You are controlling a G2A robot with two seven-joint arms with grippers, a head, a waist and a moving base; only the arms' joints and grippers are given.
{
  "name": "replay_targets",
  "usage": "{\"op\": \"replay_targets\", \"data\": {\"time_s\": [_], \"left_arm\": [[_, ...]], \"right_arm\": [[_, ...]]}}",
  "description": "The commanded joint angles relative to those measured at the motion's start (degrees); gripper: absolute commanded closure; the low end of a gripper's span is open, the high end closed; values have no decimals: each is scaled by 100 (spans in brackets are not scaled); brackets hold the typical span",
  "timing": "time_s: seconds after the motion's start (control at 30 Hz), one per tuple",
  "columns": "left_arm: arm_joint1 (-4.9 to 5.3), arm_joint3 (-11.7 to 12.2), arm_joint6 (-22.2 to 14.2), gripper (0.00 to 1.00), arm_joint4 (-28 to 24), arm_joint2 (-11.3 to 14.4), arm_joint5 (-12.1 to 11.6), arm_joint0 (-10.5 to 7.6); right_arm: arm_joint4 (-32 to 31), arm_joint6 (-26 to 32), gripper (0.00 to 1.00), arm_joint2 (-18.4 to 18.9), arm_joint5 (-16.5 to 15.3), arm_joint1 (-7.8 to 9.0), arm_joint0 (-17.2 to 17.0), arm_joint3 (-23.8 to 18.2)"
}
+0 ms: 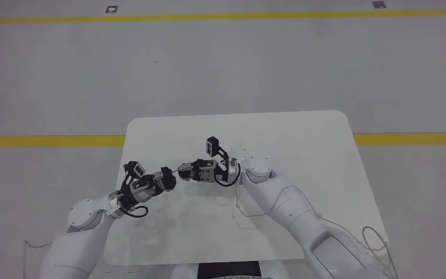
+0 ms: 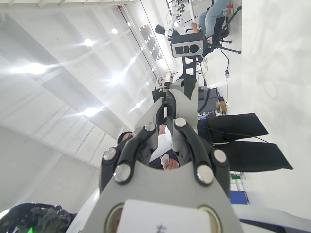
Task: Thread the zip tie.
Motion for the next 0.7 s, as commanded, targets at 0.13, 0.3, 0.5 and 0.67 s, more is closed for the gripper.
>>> {"op": "replay_targets", "data": {"time_s": [0.13,0.3,0.5,0.67], "left_arm": [[12,-1,4,78,-16,24,-4,-3],[21,-4,22,86,-9,49,-3,-9],[32,11,74,87,-6,72,-11,-11],[38,28,97,79,-50,81,-22,-16]], "right_arm": [[-160,-129,100,-65,11,-4,-4,-26],[-210,-164,100,-65,18,5,-14,-54],[-254,-128,100,-65,20,20,-33,-102],[-262,-108,100,-67,16,25,-36,-117]]}}
